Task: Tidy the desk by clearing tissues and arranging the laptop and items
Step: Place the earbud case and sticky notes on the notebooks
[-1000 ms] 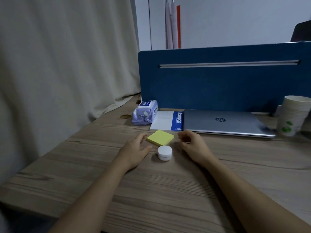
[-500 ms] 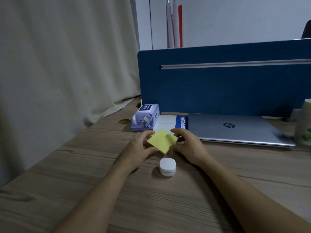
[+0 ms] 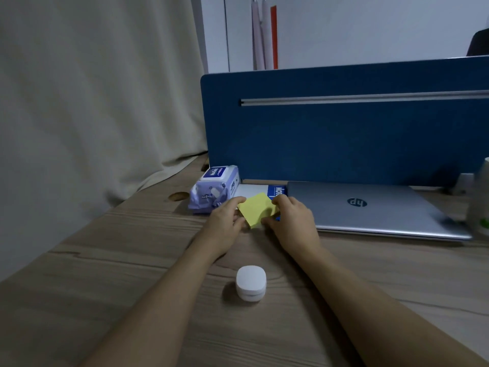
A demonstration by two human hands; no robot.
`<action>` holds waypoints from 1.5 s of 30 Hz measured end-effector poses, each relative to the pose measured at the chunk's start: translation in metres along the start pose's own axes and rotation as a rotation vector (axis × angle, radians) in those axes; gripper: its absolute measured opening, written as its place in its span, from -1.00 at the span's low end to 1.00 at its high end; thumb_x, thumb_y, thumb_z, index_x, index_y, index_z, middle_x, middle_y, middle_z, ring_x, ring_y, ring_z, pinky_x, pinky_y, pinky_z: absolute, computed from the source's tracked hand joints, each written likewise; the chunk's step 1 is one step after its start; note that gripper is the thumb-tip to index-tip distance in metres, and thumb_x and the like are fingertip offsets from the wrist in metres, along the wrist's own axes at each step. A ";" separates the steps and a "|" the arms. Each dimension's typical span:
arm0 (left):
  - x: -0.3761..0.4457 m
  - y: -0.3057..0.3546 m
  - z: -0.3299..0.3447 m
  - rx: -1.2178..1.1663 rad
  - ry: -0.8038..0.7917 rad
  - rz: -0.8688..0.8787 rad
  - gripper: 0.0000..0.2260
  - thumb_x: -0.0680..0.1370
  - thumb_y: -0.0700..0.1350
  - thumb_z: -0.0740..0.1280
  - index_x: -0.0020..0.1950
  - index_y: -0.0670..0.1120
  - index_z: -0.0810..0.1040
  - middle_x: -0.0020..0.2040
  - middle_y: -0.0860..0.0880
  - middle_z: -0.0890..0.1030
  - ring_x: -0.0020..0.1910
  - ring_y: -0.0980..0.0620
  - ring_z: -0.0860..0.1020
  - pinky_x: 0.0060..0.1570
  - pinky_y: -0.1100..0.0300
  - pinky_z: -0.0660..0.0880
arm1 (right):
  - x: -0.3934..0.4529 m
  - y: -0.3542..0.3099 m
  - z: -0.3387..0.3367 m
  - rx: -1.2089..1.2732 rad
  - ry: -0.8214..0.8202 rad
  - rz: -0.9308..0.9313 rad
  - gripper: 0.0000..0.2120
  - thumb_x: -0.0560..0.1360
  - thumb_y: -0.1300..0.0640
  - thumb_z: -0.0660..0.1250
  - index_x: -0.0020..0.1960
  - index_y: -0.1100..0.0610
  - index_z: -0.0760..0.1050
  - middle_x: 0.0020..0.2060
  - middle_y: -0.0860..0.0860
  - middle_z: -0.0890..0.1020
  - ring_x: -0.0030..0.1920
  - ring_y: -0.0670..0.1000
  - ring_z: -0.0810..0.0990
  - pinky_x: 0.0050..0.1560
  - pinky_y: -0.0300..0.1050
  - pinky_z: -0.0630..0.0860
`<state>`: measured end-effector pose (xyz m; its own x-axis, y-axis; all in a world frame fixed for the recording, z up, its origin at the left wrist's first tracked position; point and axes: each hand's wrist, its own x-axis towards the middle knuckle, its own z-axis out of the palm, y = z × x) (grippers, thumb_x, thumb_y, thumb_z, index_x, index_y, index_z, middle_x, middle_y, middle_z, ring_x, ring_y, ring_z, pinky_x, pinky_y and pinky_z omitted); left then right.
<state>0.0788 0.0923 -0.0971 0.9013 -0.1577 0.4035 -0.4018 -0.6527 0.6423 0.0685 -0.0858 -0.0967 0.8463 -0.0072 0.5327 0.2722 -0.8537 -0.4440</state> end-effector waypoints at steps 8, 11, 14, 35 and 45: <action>0.036 -0.019 0.015 0.143 0.005 -0.044 -0.51 0.53 -0.09 0.38 0.44 -0.03 0.39 0.33 -0.14 0.55 0.30 -0.11 0.52 0.27 -0.05 0.47 | 0.031 0.003 0.018 -0.287 0.019 0.036 -0.74 0.46 -0.11 0.23 0.01 0.04 0.51 -0.08 0.02 0.66 0.00 0.13 0.50 -0.03 0.03 0.31; 0.049 -0.019 0.021 0.158 0.052 0.009 -0.58 0.53 -0.21 0.39 0.39 -0.10 0.45 0.25 -0.15 0.60 0.18 -0.12 0.59 0.20 -0.08 0.53 | 0.033 0.004 0.022 -0.333 0.019 0.019 -0.80 0.50 -0.06 0.21 -0.05 0.05 0.47 -0.10 0.03 0.64 -0.03 0.13 0.49 -0.06 0.05 0.32; 0.057 -0.019 0.025 0.178 0.096 0.043 -0.64 0.52 -0.26 0.40 0.31 -0.11 0.52 0.21 -0.14 0.62 0.12 -0.09 0.62 0.16 -0.07 0.56 | 0.033 0.006 0.021 -0.338 0.016 0.012 -0.88 0.54 0.03 0.21 -0.02 0.06 0.46 -0.09 0.04 0.61 -0.02 0.13 0.47 -0.10 0.05 0.24; -0.078 0.020 -0.026 -0.286 0.011 -0.143 -0.76 0.55 -0.26 0.38 -0.02 0.12 0.59 -0.02 0.06 0.70 0.00 0.14 0.65 0.13 0.16 0.54 | -0.059 -0.009 -0.053 0.327 -0.265 -0.064 -0.79 0.51 0.23 0.32 0.13 0.09 0.57 -0.04 -0.03 0.64 -0.06 -0.06 0.59 0.03 -0.20 0.52; -0.151 0.041 -0.048 -0.308 -0.068 -0.149 -0.84 0.49 -0.16 0.47 -0.02 0.09 0.65 -0.06 0.09 0.72 -0.04 0.13 0.66 -0.01 0.27 0.53 | -0.124 -0.025 -0.090 0.358 -0.400 -0.087 -0.77 0.46 0.07 0.43 0.11 0.01 0.59 -0.10 -0.11 0.67 -0.07 -0.14 0.62 0.03 -0.16 0.54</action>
<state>-0.0818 0.1249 -0.1010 0.9584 -0.1327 0.2527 -0.2853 -0.4200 0.8615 -0.0842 -0.1107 -0.0864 0.9030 0.3137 0.2936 0.4287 -0.6114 -0.6652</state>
